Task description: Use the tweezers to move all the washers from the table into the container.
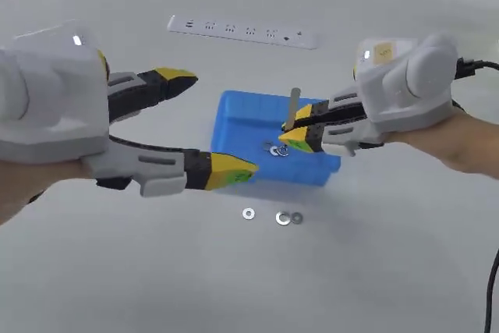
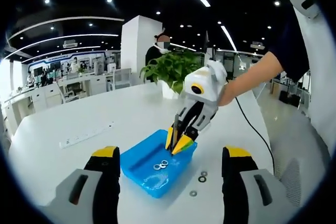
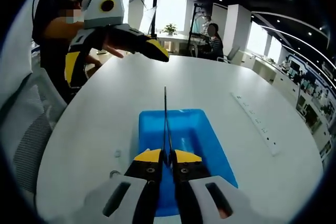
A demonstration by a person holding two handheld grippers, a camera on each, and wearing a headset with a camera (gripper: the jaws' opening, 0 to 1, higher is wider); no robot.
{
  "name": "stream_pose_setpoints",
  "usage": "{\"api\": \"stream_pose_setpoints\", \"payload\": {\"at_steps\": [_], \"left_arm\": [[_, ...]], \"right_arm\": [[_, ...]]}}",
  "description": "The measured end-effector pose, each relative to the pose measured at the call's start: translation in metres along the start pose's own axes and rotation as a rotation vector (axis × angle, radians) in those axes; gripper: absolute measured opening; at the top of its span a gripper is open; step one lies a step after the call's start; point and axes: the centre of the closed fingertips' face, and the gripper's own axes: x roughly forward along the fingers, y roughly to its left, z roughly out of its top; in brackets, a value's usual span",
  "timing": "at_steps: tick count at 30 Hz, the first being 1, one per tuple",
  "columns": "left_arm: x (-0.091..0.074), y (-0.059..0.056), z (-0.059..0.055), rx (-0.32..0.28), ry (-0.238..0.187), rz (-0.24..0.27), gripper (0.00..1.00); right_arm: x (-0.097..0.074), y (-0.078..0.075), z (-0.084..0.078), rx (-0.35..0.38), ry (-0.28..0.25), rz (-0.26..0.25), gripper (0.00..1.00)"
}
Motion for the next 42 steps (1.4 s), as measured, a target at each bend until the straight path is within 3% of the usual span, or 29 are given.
{"api": "stream_pose_setpoints", "payload": {"at_steps": [4,9,11,13,14,18,22,24,27,29,32,33,36,42], "left_arm": [[0.021,-0.013,0.011,-0.031,-0.018,-0.137,0.72],[0.042,-0.018,0.012,0.021,0.01,-0.197,0.58],[0.046,-0.021,0.014,0.015,0.008,-0.229,0.52],[0.048,-0.03,0.02,-0.013,-0.015,-0.303,0.49],[0.049,-0.034,0.023,-0.06,-0.029,-0.339,0.49],[0.055,-0.026,0.017,-0.001,0.008,-0.316,0.45],[0.057,-0.02,0.018,0.012,0.002,-0.323,0.22],[0.056,-0.022,0.022,-0.004,-0.004,-0.359,0.15],[0.056,-0.023,0.021,0.03,0.019,-0.387,0.1],[0.057,-0.025,0.013,0.083,0.07,-0.406,0.08],[0.057,-0.036,0.018,0.081,0.053,-0.425,0.07],[0.057,-0.037,0.019,0.129,0.049,-0.424,0.07],[0.059,-0.037,0.021,0.174,0.045,-0.407,0.05],[0.063,-0.039,0.026,0.217,0.039,-0.384,0.04]], "right_arm": [[0.0,0.004,-0.001,-0.011,0.005,0.009,0.08],[0.001,0.008,-0.001,-0.028,0.007,0.022,0.08],[0.002,0.008,0.0,-0.034,0.007,0.024,0.08],[0.002,0.008,0.002,-0.038,0.003,0.025,0.08],[0.002,0.008,0.003,-0.039,0.0,0.025,0.08],[0.002,0.009,0.007,-0.042,-0.011,0.032,0.08],[0.002,0.011,0.009,-0.056,-0.009,0.04,0.08],[0.002,0.011,0.009,-0.059,-0.008,0.043,0.08],[0.001,0.012,0.011,-0.055,-0.013,0.044,0.08],[0.001,0.012,0.011,-0.057,-0.011,0.045,0.08],[0.001,0.012,0.012,-0.063,-0.011,0.049,0.08],[0.0,0.014,0.012,-0.062,-0.011,0.055,0.08],[0.0,0.016,0.012,-0.061,-0.012,0.056,0.09],[-0.002,0.011,0.013,-0.06,-0.004,0.023,0.11]]}}
